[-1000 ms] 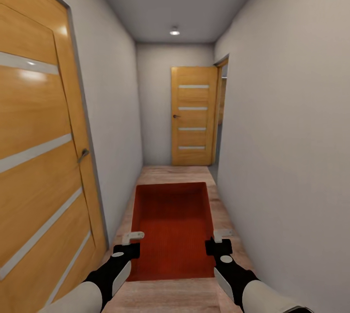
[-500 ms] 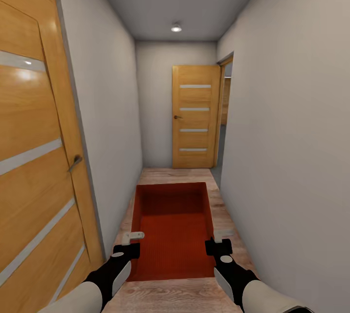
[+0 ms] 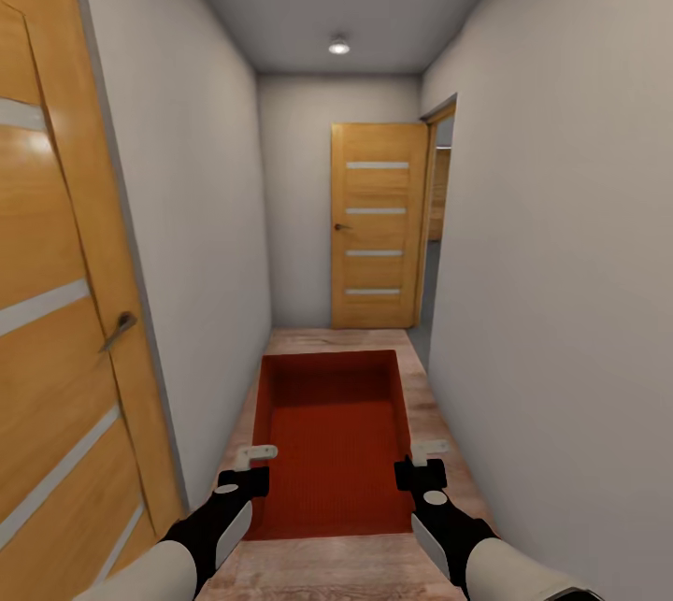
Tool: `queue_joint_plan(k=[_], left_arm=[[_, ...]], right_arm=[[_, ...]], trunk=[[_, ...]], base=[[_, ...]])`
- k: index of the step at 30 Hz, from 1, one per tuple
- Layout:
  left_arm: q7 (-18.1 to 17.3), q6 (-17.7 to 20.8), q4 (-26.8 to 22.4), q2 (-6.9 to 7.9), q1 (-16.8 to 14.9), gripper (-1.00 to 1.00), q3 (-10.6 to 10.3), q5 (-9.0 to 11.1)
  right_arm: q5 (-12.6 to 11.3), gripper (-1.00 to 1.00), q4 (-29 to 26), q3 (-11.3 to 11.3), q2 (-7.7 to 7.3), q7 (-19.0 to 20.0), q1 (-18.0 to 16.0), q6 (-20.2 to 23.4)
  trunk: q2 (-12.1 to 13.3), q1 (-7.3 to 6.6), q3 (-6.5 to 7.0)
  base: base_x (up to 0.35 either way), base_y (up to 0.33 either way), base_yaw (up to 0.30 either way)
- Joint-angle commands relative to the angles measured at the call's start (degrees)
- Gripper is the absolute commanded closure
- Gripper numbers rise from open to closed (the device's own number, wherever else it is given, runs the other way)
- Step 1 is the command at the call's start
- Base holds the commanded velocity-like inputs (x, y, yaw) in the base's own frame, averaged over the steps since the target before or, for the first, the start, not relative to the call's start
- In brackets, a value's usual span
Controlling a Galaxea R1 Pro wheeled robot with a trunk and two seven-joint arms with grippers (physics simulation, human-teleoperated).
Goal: Move the two storage containers from the living room to the garage. In the garage, place one container on the floor and stack the other container on top of it (either order is fine).
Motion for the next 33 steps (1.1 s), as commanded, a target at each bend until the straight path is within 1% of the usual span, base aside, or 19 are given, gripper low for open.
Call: queue_joint_plan(k=[1, 33], left_arm=[[2.41, 0.33, -0.35, 1.56, -0.03, 1.0, 2.8, -0.73], [2.41, 0.33, -0.35, 1.69, -0.03, 1.0, 2.8, -0.74]], right_arm=[[-5.19, 1.0, 0.12, -2.49, -0.04, -1.21, -0.09, -0.41], [-5.19, 1.0, 0.13, -2.5, -0.04, -1.21, -0.07, -0.41]], trunk=[[-0.07, 0.04, -0.08], [-0.07, 0.04, -0.08]], base=[[0.322, 0.0, 0.0], [0.322, 0.0, 0.0]])
